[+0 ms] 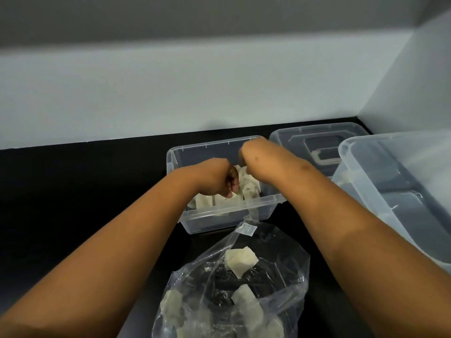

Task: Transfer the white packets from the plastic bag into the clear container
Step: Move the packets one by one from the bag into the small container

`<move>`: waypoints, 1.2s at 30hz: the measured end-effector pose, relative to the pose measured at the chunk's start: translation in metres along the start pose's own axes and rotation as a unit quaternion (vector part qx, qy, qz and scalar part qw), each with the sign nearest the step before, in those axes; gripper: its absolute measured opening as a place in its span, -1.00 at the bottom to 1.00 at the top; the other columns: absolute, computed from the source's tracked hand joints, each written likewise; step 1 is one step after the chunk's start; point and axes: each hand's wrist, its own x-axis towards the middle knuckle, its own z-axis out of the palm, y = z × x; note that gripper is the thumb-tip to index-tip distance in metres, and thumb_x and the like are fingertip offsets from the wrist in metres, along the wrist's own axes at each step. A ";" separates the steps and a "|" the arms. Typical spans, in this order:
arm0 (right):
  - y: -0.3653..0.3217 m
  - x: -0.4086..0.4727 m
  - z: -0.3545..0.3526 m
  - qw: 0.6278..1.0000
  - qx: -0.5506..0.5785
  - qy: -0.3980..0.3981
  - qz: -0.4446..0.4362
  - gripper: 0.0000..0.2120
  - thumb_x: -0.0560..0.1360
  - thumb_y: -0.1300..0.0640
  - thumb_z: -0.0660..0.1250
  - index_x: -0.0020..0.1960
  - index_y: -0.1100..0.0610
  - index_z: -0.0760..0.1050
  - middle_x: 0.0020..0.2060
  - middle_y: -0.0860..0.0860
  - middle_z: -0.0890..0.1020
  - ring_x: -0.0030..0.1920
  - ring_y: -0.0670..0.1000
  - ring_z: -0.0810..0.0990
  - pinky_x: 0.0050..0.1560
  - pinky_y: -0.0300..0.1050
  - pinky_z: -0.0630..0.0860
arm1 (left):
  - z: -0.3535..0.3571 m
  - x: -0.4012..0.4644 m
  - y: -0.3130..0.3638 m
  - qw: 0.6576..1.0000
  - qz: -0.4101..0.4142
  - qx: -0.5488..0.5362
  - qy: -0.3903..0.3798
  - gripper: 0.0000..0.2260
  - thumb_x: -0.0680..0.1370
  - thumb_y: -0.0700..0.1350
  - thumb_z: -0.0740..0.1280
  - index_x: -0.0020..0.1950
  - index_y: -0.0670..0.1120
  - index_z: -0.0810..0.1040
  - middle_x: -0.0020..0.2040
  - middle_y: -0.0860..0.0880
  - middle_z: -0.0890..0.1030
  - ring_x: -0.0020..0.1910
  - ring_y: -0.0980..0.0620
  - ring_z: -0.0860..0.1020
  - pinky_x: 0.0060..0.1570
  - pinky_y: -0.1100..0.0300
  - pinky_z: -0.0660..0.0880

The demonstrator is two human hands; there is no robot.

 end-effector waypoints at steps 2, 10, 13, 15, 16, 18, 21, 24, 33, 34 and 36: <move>0.012 -0.014 -0.001 0.995 0.052 0.088 -0.014 -0.78 0.55 0.22 0.31 0.18 0.22 0.56 0.13 0.11 0.62 0.09 0.09 0.60 -0.01 -0.10 0.46 | 0.002 0.007 0.002 1.000 0.001 -0.001 -0.011 -0.88 0.43 -0.23 0.47 -0.08 -0.05 0.65 -0.25 0.14 0.60 -0.27 0.22 0.52 -0.27 0.38 0.37; 0.040 -0.075 0.036 0.964 0.169 0.207 -0.014 -0.74 0.49 0.02 0.41 0.09 0.16 0.60 0.04 0.08 0.63 0.00 0.07 0.61 0.08 -0.03 0.54 | 0.007 0.030 0.001 0.999 -0.012 0.034 -0.008 -0.88 0.44 -0.22 0.47 -0.12 -0.02 0.62 -0.24 0.12 0.58 -0.26 0.18 0.53 -0.27 0.34 0.38; 0.045 -0.085 0.043 0.962 0.178 0.205 -0.008 -0.69 0.50 -0.01 0.40 0.17 0.13 0.57 0.11 0.07 0.61 0.08 0.06 0.59 0.15 -0.06 0.51 | 0.012 0.032 -0.001 0.999 -0.026 0.046 -0.006 -0.87 0.42 -0.21 0.48 -0.07 -0.05 0.64 -0.22 0.11 0.59 -0.23 0.14 0.53 -0.23 0.31 0.40; 0.046 -0.089 0.046 0.960 0.180 0.214 -0.009 -0.67 0.50 -0.02 0.39 0.20 0.12 0.56 0.13 0.06 0.59 0.11 0.06 0.57 0.15 -0.09 0.49 | 0.014 0.031 -0.002 0.998 -0.035 0.049 -0.004 -0.85 0.42 -0.20 0.49 -0.04 -0.08 0.64 -0.17 0.07 0.61 -0.16 0.08 0.56 -0.17 0.26 0.44; 0.046 -0.092 0.048 0.959 0.181 0.219 -0.012 -0.67 0.51 -0.03 0.38 0.21 0.11 0.55 0.14 0.05 0.58 0.12 0.05 0.57 0.15 -0.10 0.48 | 0.015 0.029 -0.002 0.998 -0.039 0.048 0.000 -0.84 0.42 -0.20 0.49 -0.01 -0.09 0.64 -0.13 0.04 0.63 -0.13 0.05 0.57 -0.13 0.24 0.46; 0.044 -0.098 0.052 0.954 0.187 0.231 -0.026 -0.68 0.50 -0.03 0.38 0.20 0.09 0.56 0.12 0.02 0.59 0.10 0.02 0.57 0.10 -0.17 0.45 | 0.012 0.024 0.000 0.998 -0.042 0.047 0.016 -0.82 0.42 -0.20 0.49 0.01 -0.10 0.63 -0.08 0.01 0.63 -0.09 0.03 0.57 -0.10 0.22 0.46; 0.037 -0.109 0.061 0.945 0.227 0.228 -0.065 -0.81 0.48 0.00 0.42 0.03 0.06 0.61 -0.05 -0.06 0.64 -0.08 -0.10 0.58 -0.12 -0.30 0.41 | 0.004 0.008 0.006 0.995 -0.033 0.060 0.078 -0.79 0.42 -0.15 0.49 0.03 -0.08 0.62 -0.07 0.05 0.60 -0.10 0.08 0.54 -0.11 0.25 0.39; 0.027 -0.117 0.079 0.944 0.278 0.149 -0.099 -0.90 0.45 0.04 0.46 -0.09 0.05 0.63 -0.23 -0.11 0.64 -0.24 -0.19 0.57 -0.27 -0.36 0.40 | 0.002 -0.016 0.020 0.987 -0.020 0.001 0.162 -0.83 0.45 -0.12 0.47 0.02 -0.06 0.61 -0.06 0.09 0.61 -0.24 0.22 0.49 -0.25 0.37 0.34; -0.002 -0.088 0.156 0.971 0.233 0.048 -0.004 -0.83 0.48 0.04 0.41 -0.01 0.12 0.60 -0.03 0.07 0.63 -0.01 0.10 0.62 0.03 -0.06 0.56 | 0.052 -0.083 0.057 0.942 0.011 -0.171 0.289 -0.90 0.46 -0.09 0.47 -0.05 -0.02 0.64 -0.11 0.16 0.63 -0.22 0.19 0.55 -0.23 0.45 0.41; -0.003 -0.087 0.159 0.973 0.225 0.050 0.008 -0.80 0.48 0.02 0.40 0.03 0.12 0.60 0.00 0.07 0.62 0.01 0.11 0.62 0.04 -0.04 0.57 | 0.057 -0.087 0.057 0.938 0.010 -0.177 0.296 -0.91 0.46 -0.09 0.46 -0.05 -0.02 0.65 -0.10 0.14 0.63 -0.21 0.21 0.56 -0.22 0.44 0.42; -0.006 -0.086 0.165 0.973 0.222 0.059 0.022 -0.75 0.48 0.00 0.40 0.07 0.12 0.57 0.03 0.07 0.62 0.04 0.11 0.62 0.03 -0.04 0.56 | 0.065 -0.097 0.058 0.931 0.006 -0.185 0.315 -0.91 0.47 -0.08 0.46 -0.05 -0.02 0.65 -0.09 0.13 0.62 -0.19 0.24 0.57 -0.23 0.45 0.40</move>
